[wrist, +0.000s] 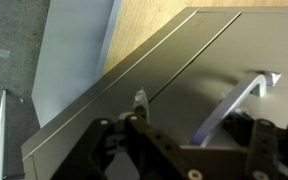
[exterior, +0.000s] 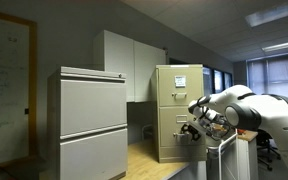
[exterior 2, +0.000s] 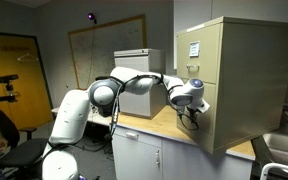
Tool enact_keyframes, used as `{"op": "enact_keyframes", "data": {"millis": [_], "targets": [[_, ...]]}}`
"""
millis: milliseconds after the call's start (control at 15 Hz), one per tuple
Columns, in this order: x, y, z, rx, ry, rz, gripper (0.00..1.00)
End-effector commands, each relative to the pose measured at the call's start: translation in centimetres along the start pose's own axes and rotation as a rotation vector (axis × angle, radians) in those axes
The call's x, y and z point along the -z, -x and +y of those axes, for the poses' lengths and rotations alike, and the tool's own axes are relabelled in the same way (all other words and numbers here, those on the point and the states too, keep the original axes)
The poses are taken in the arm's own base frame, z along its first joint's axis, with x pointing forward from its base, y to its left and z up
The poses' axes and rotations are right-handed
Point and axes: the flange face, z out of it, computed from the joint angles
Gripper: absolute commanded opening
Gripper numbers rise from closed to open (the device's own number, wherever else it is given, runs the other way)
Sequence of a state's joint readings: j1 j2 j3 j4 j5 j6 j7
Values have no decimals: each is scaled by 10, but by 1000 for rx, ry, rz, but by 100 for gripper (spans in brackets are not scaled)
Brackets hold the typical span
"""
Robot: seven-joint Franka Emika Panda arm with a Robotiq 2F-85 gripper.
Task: Pull out the bottom drawer of the file cabinet on the right
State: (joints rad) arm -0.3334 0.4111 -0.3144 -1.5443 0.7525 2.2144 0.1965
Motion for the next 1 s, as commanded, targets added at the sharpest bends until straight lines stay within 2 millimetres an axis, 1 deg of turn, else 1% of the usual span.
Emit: {"op": "enact_keyframes", "data": {"millis": [0, 67, 133, 267, 467, 533, 600, 800, 933], "targets": [[-10, 5, 0, 81, 157, -34, 45], [-8, 9, -6, 114, 178, -28, 38], [-6, 14, -11, 148, 196, -26, 28], [-7, 25, -16, 215, 215, -31, 14], [-11, 38, -7, 280, 193, -34, 14], [-14, 46, 1, 305, 181, -29, 14], [-18, 47, 5, 338, 166, -19, 14], [-21, 54, 12, 429, 114, 27, 14], [-17, 60, 14, 433, 64, 45, 14]]}}
